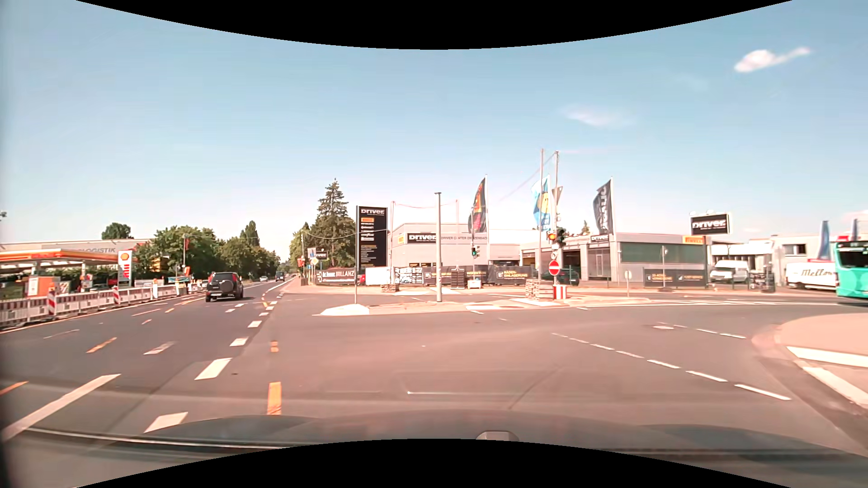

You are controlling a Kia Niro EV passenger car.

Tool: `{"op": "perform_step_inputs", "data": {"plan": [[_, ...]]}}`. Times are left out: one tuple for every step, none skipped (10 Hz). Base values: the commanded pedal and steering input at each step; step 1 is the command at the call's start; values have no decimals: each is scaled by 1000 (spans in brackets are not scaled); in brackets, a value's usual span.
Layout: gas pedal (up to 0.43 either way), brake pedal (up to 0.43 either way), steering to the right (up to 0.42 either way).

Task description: Follow the waypoints while adhering to traffic rules and regulations

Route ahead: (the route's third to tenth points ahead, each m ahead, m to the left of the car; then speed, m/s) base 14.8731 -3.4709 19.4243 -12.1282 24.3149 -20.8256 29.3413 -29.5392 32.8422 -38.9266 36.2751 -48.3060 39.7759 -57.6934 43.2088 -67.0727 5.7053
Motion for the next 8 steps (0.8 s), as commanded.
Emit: {"op": "perform_step_inputs", "data": {"plan": [[20,0,214],[20,0,217],[20,0,217],[28,0,219],[28,0,221],[28,0,221],[28,0,221],[28,0,221]]}}
